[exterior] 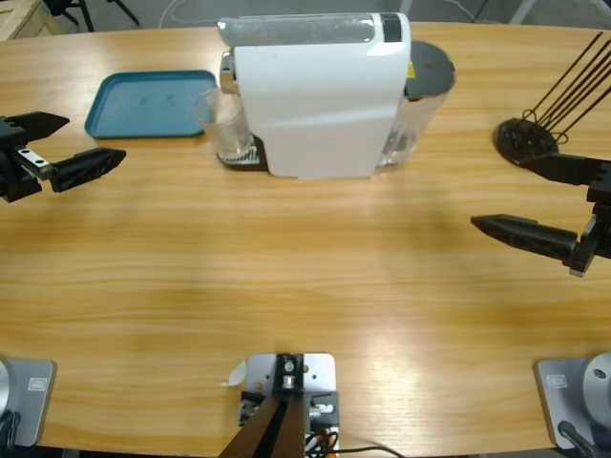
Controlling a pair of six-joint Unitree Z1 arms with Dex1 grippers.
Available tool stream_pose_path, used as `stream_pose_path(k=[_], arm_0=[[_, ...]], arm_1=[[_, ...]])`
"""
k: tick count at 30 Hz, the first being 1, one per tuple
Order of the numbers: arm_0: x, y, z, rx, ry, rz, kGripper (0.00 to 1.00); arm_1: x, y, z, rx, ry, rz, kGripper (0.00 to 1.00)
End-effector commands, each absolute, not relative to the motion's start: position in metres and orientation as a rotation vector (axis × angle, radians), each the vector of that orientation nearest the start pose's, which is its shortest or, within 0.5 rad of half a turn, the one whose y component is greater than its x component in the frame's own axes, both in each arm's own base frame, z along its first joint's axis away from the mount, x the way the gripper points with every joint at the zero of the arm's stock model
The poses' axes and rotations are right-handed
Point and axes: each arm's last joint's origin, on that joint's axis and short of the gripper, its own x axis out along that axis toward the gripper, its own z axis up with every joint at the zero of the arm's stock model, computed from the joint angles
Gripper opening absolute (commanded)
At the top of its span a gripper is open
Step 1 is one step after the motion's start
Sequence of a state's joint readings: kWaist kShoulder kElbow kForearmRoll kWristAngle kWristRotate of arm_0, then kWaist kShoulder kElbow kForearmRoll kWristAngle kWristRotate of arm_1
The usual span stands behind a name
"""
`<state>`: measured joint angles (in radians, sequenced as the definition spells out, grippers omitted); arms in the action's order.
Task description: Pour coffee
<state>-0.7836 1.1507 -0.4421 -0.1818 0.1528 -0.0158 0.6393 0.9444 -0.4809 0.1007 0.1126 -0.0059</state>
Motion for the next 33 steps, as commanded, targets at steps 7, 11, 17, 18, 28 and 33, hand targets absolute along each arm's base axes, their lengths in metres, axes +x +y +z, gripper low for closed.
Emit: stream_pose_path(k=[7,11,17,18,28,33], arm_0=[[0.1201,-0.1112,0.2499,0.240,0.538,-0.612,0.996],[0.1205,-0.1116,0.2496,0.239,0.540,-0.611,0.997],[0.1211,-0.1123,0.2494,0.238,0.540,-0.611,1.000],[0.1211,-0.1123,0.2492,0.238,0.541,-0.612,1.000],[0.1212,-0.1127,0.2491,0.237,0.542,-0.617,1.000],[0.1215,-0.1131,0.2488,0.238,0.544,-0.617,1.000]], arm_1=[[0.0890,0.0735,0.2631,-0.168,0.605,0.719,1.000],[0.0891,0.0736,0.2630,-0.169,0.607,0.718,1.000],[0.0892,0.0736,0.2629,-0.169,0.607,0.718,1.000],[0.0893,0.0737,0.2629,-0.169,0.607,0.718,1.000],[0.0893,0.0738,0.2628,-0.169,0.608,0.718,1.000],[0.0896,0.0740,0.2628,-0.169,0.608,0.718,1.000]])
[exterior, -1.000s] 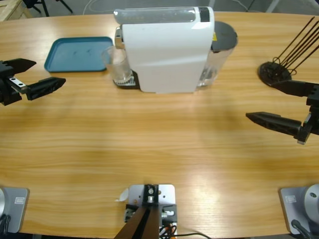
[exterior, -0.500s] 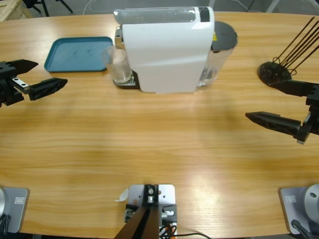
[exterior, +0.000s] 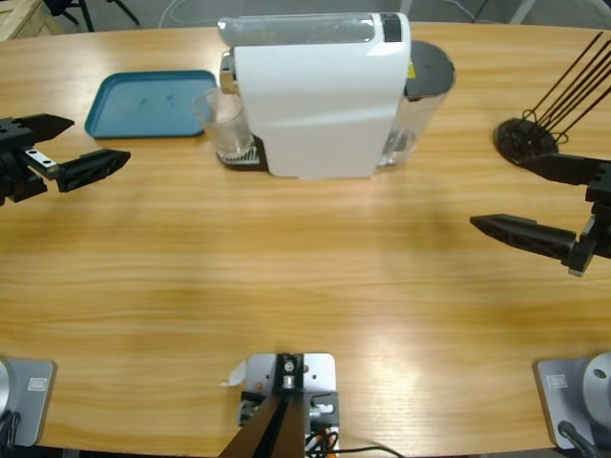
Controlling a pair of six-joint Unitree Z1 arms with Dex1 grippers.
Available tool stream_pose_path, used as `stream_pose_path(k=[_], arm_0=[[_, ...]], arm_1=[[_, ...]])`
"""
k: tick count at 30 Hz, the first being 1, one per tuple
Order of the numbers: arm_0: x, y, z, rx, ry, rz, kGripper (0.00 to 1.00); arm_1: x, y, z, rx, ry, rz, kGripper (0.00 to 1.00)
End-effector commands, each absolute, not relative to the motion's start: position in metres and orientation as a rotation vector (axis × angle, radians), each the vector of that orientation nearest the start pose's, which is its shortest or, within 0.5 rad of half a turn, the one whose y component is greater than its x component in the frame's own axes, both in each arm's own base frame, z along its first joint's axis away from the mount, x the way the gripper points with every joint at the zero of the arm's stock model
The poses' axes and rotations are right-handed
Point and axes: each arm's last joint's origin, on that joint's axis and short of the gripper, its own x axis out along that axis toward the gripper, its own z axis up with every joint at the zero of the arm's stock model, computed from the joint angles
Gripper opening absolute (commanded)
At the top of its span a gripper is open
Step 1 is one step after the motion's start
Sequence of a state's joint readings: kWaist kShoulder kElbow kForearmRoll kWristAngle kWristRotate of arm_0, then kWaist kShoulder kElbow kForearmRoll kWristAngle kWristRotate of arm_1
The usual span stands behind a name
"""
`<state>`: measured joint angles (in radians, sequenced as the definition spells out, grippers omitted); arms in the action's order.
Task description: Pour coffee
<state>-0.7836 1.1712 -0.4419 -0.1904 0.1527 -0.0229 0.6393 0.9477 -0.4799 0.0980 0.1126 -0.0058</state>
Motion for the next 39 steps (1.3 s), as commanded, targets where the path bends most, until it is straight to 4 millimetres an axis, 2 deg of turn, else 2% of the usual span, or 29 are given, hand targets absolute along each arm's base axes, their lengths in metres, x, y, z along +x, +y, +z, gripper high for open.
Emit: stream_pose_path(k=[1,12,21,29,39], arm_0=[[0.122,-0.113,0.249,0.238,0.545,-0.617,1.000],[0.124,-0.115,0.248,0.242,0.543,-0.604,1.000],[0.155,-0.150,0.235,0.245,0.578,-0.654,1.000],[0.176,-0.173,0.245,0.290,0.533,-0.695,1.000],[0.196,-0.197,0.228,0.296,0.593,-0.777,1.000]], arm_1=[[0.090,0.074,0.263,-0.169,0.608,0.718,1.000],[0.089,0.073,0.264,-0.162,0.601,0.715,1.000],[0.090,0.074,0.265,-0.155,0.588,0.717,1.000],[0.096,0.079,0.263,-0.158,0.604,0.720,1.000],[0.097,0.080,0.262,-0.161,0.611,0.717,1.000]])
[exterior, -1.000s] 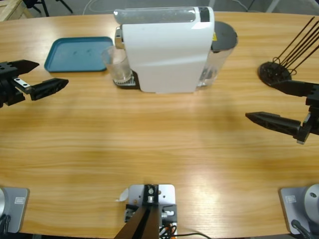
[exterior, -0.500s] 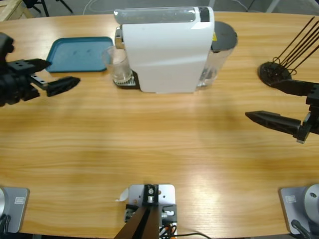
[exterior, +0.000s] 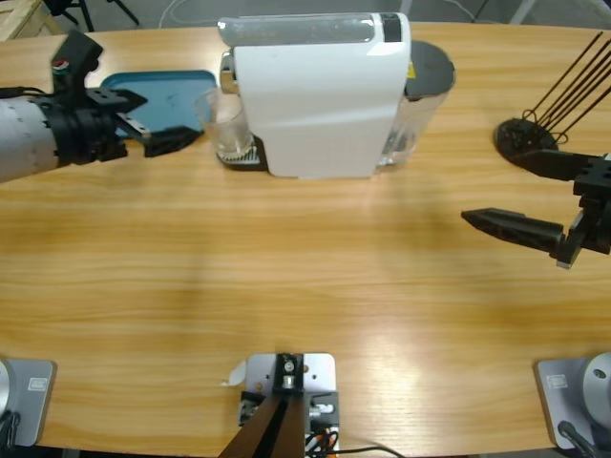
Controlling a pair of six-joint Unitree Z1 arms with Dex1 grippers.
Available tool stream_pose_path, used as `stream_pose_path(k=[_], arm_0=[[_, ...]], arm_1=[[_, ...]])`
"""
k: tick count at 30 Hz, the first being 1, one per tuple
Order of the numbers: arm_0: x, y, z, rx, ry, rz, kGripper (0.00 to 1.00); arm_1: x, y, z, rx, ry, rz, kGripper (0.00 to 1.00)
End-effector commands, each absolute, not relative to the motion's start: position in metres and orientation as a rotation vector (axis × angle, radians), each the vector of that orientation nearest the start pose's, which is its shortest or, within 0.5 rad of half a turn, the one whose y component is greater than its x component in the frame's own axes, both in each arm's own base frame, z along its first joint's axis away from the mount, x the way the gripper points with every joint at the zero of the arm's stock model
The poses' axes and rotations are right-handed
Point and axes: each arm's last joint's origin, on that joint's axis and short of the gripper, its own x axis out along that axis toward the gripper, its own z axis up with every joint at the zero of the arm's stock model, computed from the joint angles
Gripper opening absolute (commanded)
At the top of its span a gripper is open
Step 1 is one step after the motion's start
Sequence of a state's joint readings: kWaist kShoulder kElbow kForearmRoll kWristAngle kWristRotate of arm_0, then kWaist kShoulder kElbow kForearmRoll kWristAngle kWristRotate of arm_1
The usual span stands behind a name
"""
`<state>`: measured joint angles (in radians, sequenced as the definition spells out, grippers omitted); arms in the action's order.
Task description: Pour coffee
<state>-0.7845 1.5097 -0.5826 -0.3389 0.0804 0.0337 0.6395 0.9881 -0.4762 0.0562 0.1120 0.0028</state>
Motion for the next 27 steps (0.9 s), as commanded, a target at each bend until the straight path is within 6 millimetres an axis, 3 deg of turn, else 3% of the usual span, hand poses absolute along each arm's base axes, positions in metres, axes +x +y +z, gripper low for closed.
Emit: stream_pose_path(k=[1,27], arm_0=[[0.198,-0.197,0.228,0.288,0.595,-0.785,1.000],[0.253,-0.217,0.205,0.279,0.645,-0.792,1.000]], arm_1=[[0.097,0.080,0.263,-0.161,0.610,0.717,1.000],[0.101,0.083,0.260,-0.169,0.633,0.712,1.000]])
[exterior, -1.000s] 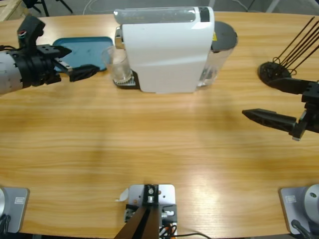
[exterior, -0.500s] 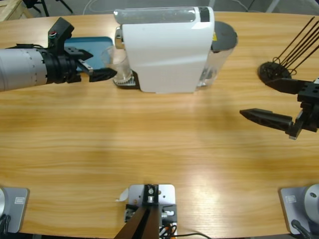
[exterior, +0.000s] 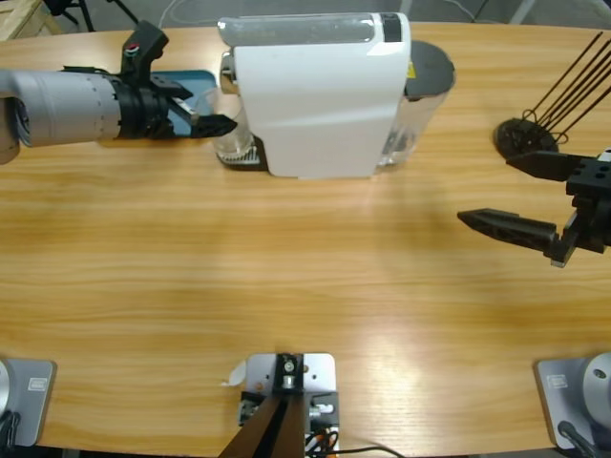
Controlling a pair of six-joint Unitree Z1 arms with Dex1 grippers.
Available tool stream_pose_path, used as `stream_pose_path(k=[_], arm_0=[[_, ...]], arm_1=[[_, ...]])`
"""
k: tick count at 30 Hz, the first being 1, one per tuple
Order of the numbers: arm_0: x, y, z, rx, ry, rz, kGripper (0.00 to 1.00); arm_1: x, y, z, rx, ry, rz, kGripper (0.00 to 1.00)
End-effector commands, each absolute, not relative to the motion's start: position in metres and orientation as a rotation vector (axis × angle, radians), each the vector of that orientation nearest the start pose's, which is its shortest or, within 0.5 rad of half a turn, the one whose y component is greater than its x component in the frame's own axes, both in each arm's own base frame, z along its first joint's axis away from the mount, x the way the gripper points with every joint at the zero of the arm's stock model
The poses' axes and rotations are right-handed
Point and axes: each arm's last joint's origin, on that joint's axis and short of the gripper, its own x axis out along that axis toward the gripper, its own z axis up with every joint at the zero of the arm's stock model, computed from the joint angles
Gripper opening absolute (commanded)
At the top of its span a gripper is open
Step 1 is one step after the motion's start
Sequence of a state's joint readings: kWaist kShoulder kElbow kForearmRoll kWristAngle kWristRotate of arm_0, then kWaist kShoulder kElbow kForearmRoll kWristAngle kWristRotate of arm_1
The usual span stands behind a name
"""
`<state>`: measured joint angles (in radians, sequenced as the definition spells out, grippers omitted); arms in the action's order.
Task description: Pour coffee
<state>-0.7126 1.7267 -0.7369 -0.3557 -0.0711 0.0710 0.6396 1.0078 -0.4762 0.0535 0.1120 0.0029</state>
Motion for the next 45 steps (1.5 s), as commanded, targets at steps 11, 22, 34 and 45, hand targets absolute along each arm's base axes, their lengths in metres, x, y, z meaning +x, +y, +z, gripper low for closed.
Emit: stream_pose_path(k=[11,22,34,45], arm_0=[[0.262,-0.224,0.192,0.285,0.650,-0.802,1.000],[0.265,-0.227,0.187,0.293,0.651,-0.820,0.191],[0.259,-0.198,0.211,0.267,0.598,-0.756,0.000],[0.293,-0.107,0.227,0.104,0.613,-0.451,0.000]], arm_1=[[0.102,0.084,0.259,-0.172,0.641,0.710,1.000],[0.104,0.085,0.257,-0.177,0.658,0.708,1.000],[0.105,0.086,0.257,-0.177,0.663,0.709,1.000],[0.104,0.085,0.258,-0.174,0.654,0.712,1.000]])
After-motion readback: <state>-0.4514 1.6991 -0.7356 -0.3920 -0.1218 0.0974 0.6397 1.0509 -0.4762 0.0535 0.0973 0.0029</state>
